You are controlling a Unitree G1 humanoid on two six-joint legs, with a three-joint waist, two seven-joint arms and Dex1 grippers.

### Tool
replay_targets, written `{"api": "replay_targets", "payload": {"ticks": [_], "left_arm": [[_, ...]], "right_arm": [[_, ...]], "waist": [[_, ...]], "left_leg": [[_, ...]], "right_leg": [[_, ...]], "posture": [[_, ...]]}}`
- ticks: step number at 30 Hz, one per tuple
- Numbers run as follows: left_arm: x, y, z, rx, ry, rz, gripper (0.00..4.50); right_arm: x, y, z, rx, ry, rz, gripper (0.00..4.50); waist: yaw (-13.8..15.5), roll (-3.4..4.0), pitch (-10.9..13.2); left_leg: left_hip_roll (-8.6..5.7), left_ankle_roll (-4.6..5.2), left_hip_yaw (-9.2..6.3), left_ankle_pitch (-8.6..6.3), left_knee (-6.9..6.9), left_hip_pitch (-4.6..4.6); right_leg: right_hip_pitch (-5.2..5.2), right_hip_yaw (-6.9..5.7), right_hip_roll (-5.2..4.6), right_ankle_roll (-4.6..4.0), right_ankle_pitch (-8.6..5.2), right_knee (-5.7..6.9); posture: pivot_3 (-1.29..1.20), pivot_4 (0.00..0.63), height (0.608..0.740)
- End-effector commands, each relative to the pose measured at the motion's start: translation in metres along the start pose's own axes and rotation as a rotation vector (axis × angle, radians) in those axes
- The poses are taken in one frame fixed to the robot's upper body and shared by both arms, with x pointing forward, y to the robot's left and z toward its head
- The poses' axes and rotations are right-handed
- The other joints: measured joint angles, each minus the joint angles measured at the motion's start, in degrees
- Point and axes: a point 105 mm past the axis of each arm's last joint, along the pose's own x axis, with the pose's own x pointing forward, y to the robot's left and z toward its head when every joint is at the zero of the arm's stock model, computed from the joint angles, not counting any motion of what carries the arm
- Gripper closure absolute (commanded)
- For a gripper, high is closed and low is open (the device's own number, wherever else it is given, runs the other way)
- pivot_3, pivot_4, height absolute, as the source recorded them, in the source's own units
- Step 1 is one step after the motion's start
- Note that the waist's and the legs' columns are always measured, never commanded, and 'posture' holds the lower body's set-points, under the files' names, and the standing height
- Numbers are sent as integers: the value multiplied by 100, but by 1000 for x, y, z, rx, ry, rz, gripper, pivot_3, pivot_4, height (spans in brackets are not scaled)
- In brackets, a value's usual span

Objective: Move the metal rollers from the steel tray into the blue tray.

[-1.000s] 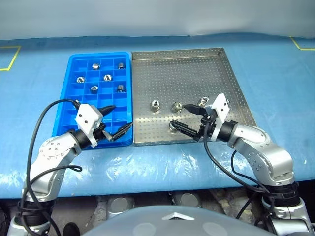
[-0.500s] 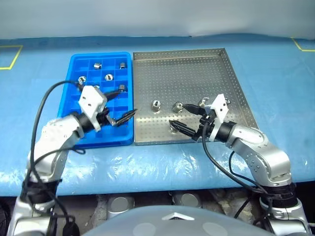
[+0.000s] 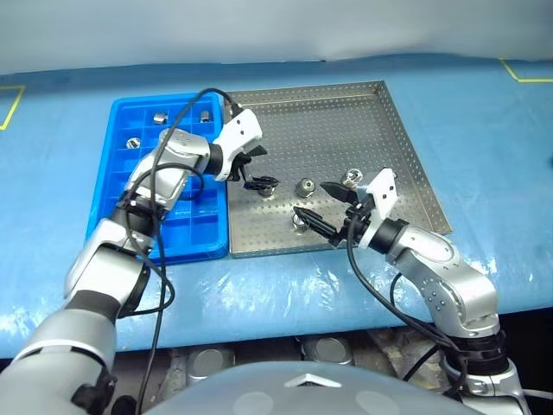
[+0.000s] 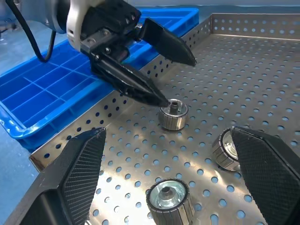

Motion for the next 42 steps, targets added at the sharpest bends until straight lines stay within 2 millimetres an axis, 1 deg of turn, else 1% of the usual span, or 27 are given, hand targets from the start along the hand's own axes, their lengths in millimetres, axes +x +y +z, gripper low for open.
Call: {"api": "replay_targets", "payload": {"ticks": [1, 3, 6, 7, 9, 11, 16, 18, 19, 21, 24, 26, 27, 30, 32, 35, 37, 39, 42], "left_arm": [[10, 6, -1, 52, 64, -10, 19], [13, 7, -6, 67, 99, -17, 19], [18, 5, -19, 109, 192, -41, 19], [19, 5, -22, 117, 213, -44, 187], [19, 6, -29, 133, 255, -45, 576], [18, 6, -32, 147, 278, -51, 1212], [10, 9, -23, 158, 233, -35, 2775], [6, 9, -18, 168, 209, -35, 2785], [3, 10, -12, 169, 176, -22, 2785], [-7, 14, 5, 156, 80, 29, 2785], [-24, 24, 27, 117, -73, 159, 2785], [-42, 35, 39, 77, -184, 311, 2785], [-54, 39, 42, 56, -231, 394, 2785], [-88, 45, 41, 34, -325, 631, 2785], [-110, 44, 33, -13, -391, 777, 2785], [-139, 37, 8, -59, -389, 996, 2785], [-152, 30, -8, -94, -379, 1099, 2785], [-160, 23, -23, -171, -399, 1168, 2785], [-170, 18, -53, -178, -302, 1302, 2785]], "right_arm": [[-5, 3, 15, -40, -71, -25, 0], [-6, 3, 15, -39, -72, -29, 0], [-7, 3, 14, -38, -74, -40, 0], [-8, 3, 14, -37, -75, -44, 0], [-8, 3, 14, -35, -79, -49, 0], [-8, 3, 14, -34, -81, -53, 0], [-7, 2, 14, -34, -82, -55, 0], [-5, 2, 14, -35, -81, -52, 0], [-4, 1, 15, -37, -81, -49, 0], [-1, 2, 17, -39, -85, -39, 0], [3, 5, 19, -46, -87, -21, 0], [7, 8, 22, -48, -95, 0, 0], [9, 10, 23, -52, -97, 10, 0], [17, 16, 28, -66, -110, 41, 0], [25, 21, 34, -81, -127, 69, 0], [38, 33, 40, -115, -134, 143, 0], [44, 39, 42, -139, -124, 198, 0], [49, 44, 42, -153, -118, 234, 0], [53, 48, 42, -164, -113, 268, 0]], "waist": [[-53, 0, 0], [-119, 0, 0], [-199, 0, 0], [-222, 0, 0], [-229, 0, 0], [-244, 0, 0], [-263, 0, 0], [-275, 0, 0], [-277, 0, 0], [-276, 1, 2], [-215, 0, 1], [-184, 1, 1], [-174, 1, 1], [-170, 3, 0], [-126, 3, 0], [-58, 3, 0], [23, 3, 0], [131, 2, -1], [279, 0, -2]], "left_leg": [[0, 1, 0, -1, 2, -1], [0, 2, 0, -1, 2, -2], [0, 3, 0, -2, 3, -2], [0, 3, 0, -2, 3, -1], [0, 3, -1, -1, 4, -1], [0, 3, -1, -1, 6, 0], [0, 3, 0, -1, 7, 2], [0, 3, 0, -1, 7, 2], [0, 3, 0, -2, 6, 2], [1, 4, 0, -2, 6, 1], [2, 3, 0, -1, 6, -2], [2, 3, -2, -1, 7, -2], [2, 4, -1, -2, 7, -1], [3, 4, 0, -2, 6, 2], [4, 3, -2, -1, 6, 5], [4, -2, -1, 1, 9, 10], [3, -6, -3, 4, 9, 12], [3, -11, -6, 7, 10, 13], [1, -13, -7, 8, 11, 13]], "right_leg": [[-1, 0, 0, 0, 0, 0], [-1, 0, 0, 1, -1, 0], [-1, 1, 0, 4, -2, 1], [-1, 1, 1, 5, -3, 2], [0, 1, 1, 14, -8, 4], [1, 3, 1, 22, -12, 4], [2, 4, 1, 25, -14, 8], [1, 5, 1, 25, -14, 9], [1, 5, 1, 25, -14, 9], [0, 6, 1, 23, -13, 9], [-4, 5, 0, 14, -8, 10], [-3, 3, 0, 14, -8, 10], [-3, 6, -1, 10, -5, 10], [-3, 8, -2, 1, 0, 13], [-2, 5, -1, -1, 1, 17], [1, 5, -2, -1, 2, 24], [3, 3, -5, -1, 2, 26], [6, -2, -5, -1, 2, 25], [9, -6, -8, -1, 3, 23]], "posture": [[-184, 150, 740], [-184, 150, 740], [-197, 150, 740], [-205, 150, 740], [-207, 150, 740], [-207, 150, 740], [-181, 150, 740], [-174, 150, 740], [-164, 150, 740], [-153, 150, 740], [-131, 150, 740], [-122, 150, 740], [-113, 150, 740], [-88, 150, 740], [-77, 150, 740], [-53, 150, 740], [-28, 150, 740], [-18, 150, 740], [9, 150, 740]]}}
